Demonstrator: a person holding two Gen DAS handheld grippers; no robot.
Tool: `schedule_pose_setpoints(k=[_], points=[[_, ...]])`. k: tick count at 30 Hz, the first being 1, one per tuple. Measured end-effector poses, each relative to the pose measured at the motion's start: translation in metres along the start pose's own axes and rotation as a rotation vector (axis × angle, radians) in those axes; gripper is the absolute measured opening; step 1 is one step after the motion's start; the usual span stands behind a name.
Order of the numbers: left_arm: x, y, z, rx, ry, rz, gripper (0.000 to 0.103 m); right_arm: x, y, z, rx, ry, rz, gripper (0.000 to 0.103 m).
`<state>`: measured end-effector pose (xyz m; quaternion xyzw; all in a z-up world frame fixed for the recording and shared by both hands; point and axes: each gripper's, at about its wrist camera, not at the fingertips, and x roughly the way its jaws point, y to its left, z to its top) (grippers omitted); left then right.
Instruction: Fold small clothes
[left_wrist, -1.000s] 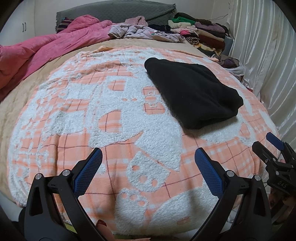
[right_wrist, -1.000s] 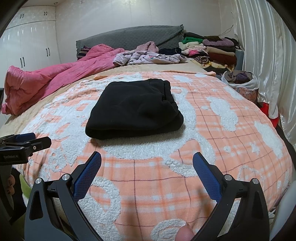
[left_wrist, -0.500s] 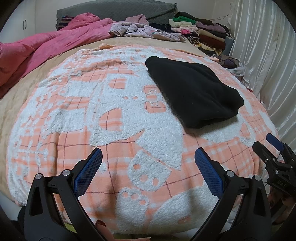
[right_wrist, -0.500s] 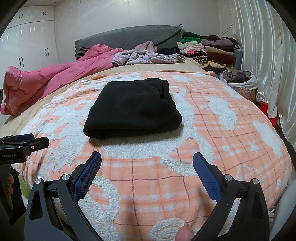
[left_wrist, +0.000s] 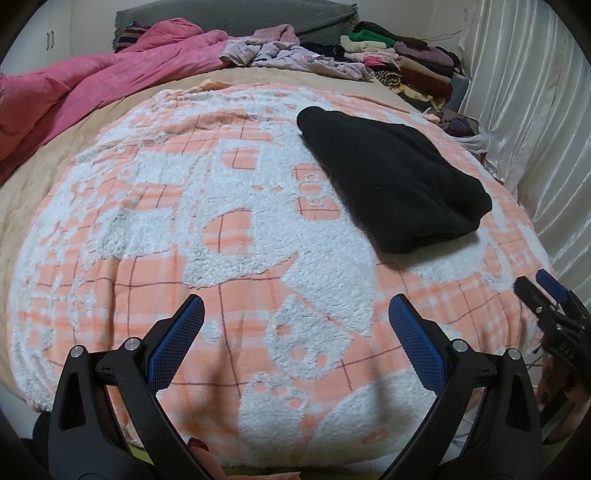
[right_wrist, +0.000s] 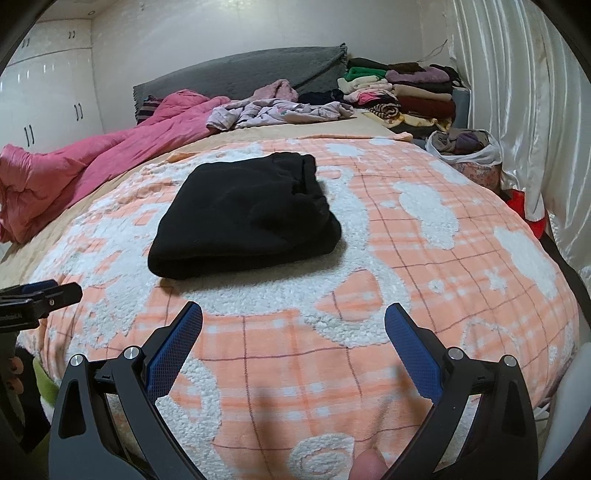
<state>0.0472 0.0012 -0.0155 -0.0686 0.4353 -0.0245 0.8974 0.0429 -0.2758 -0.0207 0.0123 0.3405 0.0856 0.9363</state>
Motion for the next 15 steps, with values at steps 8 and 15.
schedule_pose_setpoints(k=[8,15], points=[[0.004,0.082,0.025,-0.169,-0.018,0.117,0.093,-0.027,-0.12,-0.003,0.264,-0.023,-0.269,0.098],[-0.01,0.236,0.056,-0.373,-0.059,0.44,0.093,-0.096,-0.313,-0.055,0.638,-0.022,-0.78,0.099]])
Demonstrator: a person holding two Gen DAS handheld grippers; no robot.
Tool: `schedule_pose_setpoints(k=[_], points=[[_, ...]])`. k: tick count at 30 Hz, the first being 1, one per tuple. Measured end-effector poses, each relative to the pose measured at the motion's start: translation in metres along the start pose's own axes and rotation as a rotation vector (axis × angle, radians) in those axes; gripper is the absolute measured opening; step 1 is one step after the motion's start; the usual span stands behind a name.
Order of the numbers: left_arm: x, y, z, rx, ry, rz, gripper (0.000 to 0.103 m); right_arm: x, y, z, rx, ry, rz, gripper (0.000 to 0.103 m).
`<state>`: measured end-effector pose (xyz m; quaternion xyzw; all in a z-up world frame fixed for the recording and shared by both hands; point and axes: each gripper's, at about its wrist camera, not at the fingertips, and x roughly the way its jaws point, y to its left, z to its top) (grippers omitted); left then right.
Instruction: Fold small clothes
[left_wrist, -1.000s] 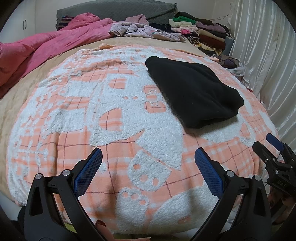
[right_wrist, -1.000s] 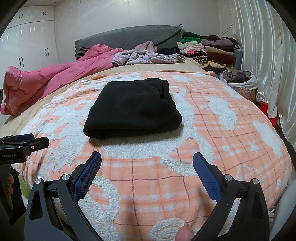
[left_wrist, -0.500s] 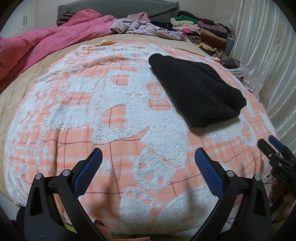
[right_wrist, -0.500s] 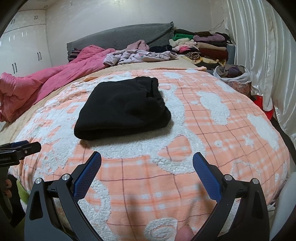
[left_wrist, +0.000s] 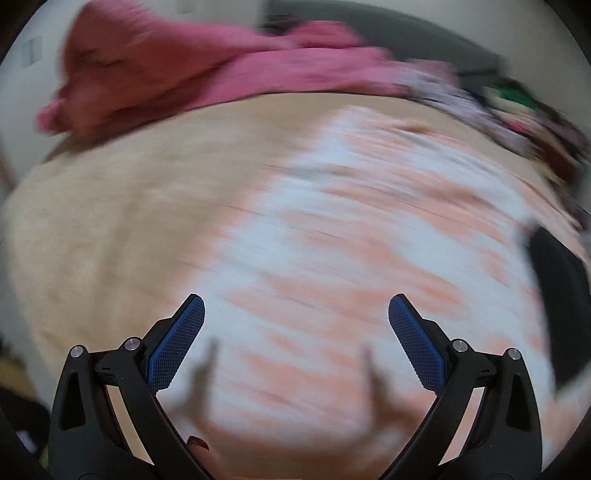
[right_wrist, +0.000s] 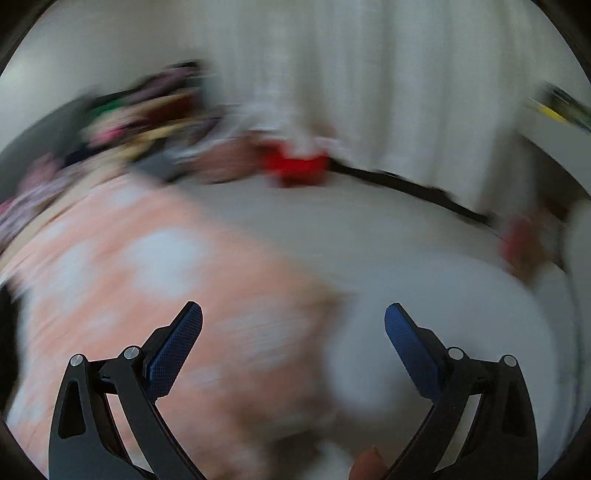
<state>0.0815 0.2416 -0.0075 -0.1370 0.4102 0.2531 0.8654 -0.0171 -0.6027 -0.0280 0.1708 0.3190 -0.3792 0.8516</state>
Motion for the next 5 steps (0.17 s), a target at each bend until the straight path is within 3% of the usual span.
schedule_pose_setpoints(k=[3,5], points=[[0.03,0.06,0.038,-0.098,0.019,0.112,0.094,0.048,-0.083,0.016,0.158,0.076,-0.196,0.099],[0.053,0.098,0.064,-0.154,0.03,0.197,0.094,0.077,-0.126,0.015,0.243,0.147,-0.28,0.099]])
